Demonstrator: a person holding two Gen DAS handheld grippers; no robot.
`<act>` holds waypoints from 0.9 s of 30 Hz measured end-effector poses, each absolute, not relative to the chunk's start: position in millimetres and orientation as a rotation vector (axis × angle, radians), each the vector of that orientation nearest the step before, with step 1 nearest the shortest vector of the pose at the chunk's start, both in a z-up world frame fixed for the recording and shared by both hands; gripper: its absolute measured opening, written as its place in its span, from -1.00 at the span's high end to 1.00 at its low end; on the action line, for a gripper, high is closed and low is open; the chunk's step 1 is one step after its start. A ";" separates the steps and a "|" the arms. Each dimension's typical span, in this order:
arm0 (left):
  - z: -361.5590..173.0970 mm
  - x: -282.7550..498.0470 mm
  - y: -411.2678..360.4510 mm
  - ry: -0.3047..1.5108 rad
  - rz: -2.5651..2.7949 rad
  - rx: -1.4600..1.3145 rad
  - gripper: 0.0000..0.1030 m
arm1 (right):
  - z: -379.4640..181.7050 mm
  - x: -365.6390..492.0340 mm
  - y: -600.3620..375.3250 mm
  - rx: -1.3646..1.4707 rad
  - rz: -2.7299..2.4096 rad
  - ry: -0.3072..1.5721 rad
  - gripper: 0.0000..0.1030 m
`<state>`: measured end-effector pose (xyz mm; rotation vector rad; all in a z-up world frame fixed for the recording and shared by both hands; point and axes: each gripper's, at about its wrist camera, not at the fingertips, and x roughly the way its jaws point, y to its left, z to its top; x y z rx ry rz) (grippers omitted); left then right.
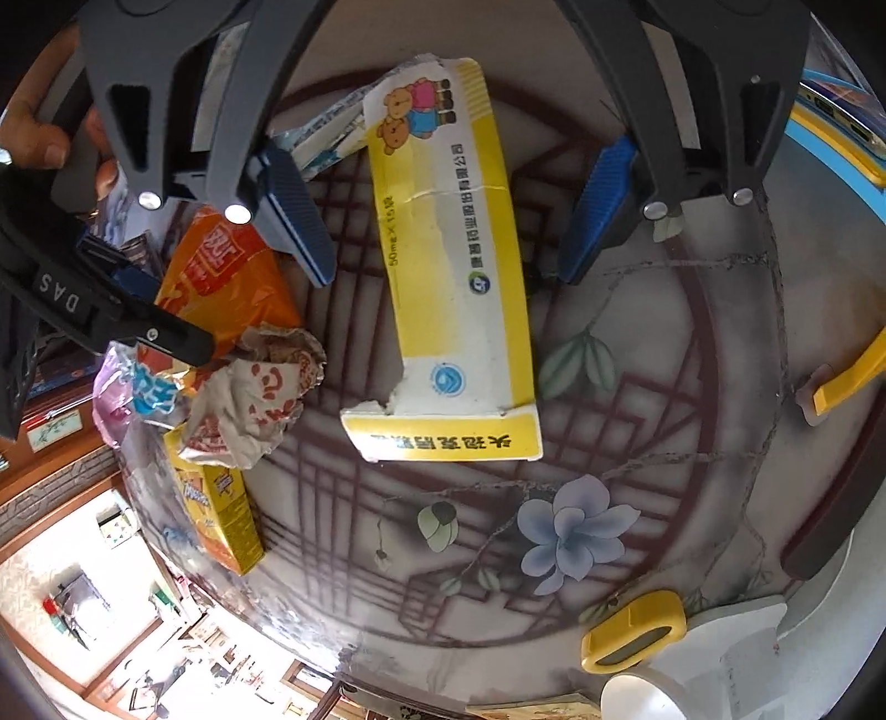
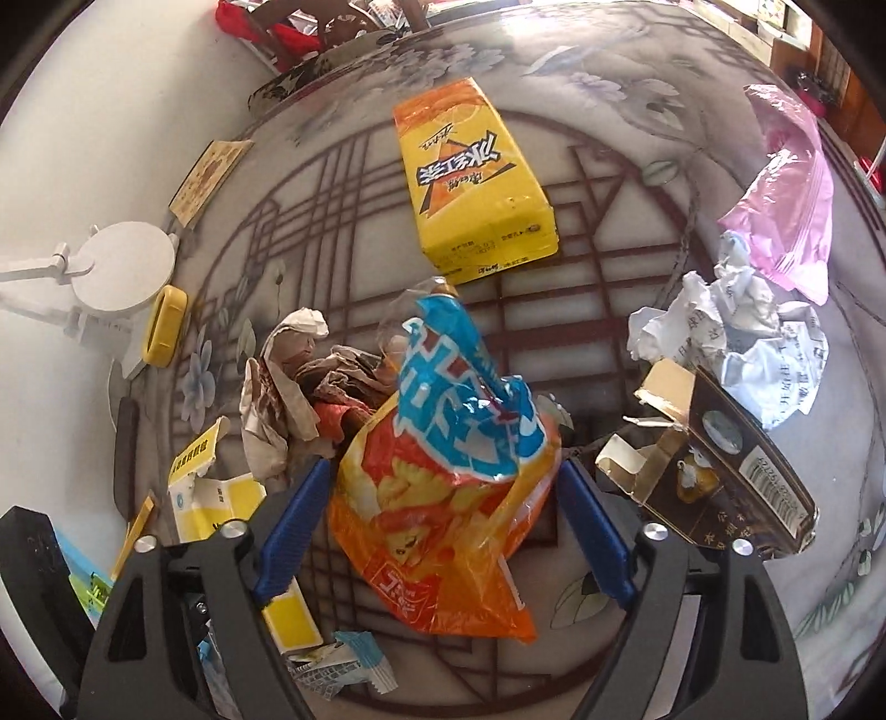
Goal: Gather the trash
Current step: 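Grasp the yellow medicine box with the left gripper while the right grasps the orange chip bag, then lift the yellow box with the left gripper while the right lifts the chip bag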
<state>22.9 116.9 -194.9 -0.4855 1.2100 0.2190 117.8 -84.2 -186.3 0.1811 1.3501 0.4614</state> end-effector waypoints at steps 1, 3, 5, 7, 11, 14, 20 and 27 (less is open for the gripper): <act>-196.2 24.1 117.0 1.213 0.216 -0.489 -0.56 | -185.0 117.2 -82.8 0.157 0.474 1.342 -0.50; -198.0 27.1 116.3 1.215 0.212 -0.496 -0.56 | -183.1 114.7 -82.1 0.134 0.491 1.331 -0.44; -197.6 29.4 114.2 1.213 0.208 -0.487 -0.56 | -178.8 110.8 -81.6 0.104 0.515 1.311 -0.36; -195.9 30.4 111.7 1.210 0.204 -0.469 -0.56 | -174.1 106.2 -80.0 0.066 0.534 1.293 -0.27; -194.7 30.9 111.5 1.212 0.186 -0.495 -0.55 | -161.8 93.2 -81.8 0.001 0.568 1.248 -0.24; -192.8 31.5 110.3 1.210 0.181 -0.499 -0.23 | -152.8 82.5 -85.6 -0.042 0.578 1.217 -0.23; -189.4 32.2 106.8 1.202 0.180 -0.477 0.30 | -143.2 66.1 -94.1 -0.080 0.570 1.179 -0.24; -178.8 31.3 100.0 1.169 0.166 -0.452 0.31 | -135.9 49.4 -102.8 -0.088 0.567 1.162 -0.23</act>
